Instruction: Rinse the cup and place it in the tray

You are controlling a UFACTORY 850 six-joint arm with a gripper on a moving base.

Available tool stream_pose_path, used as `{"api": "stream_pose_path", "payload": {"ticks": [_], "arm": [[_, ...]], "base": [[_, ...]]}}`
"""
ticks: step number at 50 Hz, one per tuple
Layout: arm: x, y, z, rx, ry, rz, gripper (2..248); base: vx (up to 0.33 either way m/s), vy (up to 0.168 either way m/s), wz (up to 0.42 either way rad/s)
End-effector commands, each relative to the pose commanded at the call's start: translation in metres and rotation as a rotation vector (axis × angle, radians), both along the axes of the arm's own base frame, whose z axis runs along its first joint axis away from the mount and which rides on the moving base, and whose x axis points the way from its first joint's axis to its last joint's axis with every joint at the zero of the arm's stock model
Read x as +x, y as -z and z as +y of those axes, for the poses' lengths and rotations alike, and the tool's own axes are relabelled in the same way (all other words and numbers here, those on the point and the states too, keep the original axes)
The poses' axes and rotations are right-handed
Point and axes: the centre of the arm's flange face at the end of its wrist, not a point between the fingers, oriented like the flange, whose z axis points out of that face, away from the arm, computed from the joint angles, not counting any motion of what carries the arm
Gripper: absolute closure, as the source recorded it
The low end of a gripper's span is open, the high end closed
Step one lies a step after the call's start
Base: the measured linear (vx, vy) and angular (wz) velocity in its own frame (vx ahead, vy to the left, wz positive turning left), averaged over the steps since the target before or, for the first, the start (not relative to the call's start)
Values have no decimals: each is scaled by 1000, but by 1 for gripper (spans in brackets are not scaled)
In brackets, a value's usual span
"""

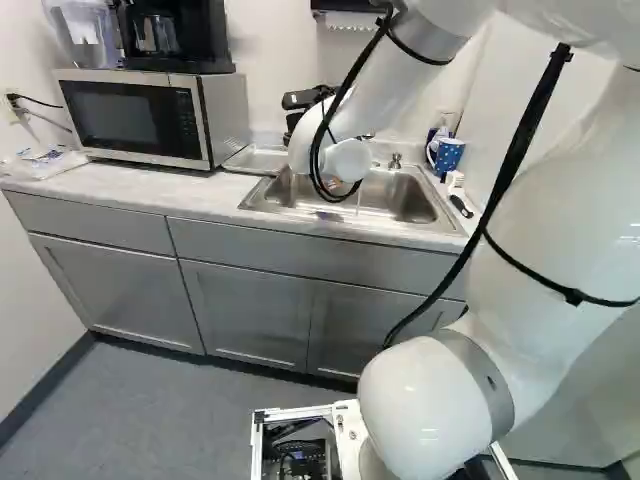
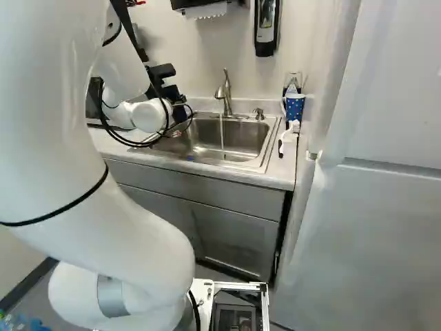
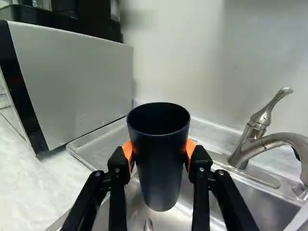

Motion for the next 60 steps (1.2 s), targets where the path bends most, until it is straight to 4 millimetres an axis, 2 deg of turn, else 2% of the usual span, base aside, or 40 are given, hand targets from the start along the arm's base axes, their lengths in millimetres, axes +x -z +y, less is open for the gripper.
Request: {"api": "stream_pose_path", "payload": {"ticks": [60], "arm": [[91,4,86,31,-82,-12,127]], "base": [[0,0,0]]}}
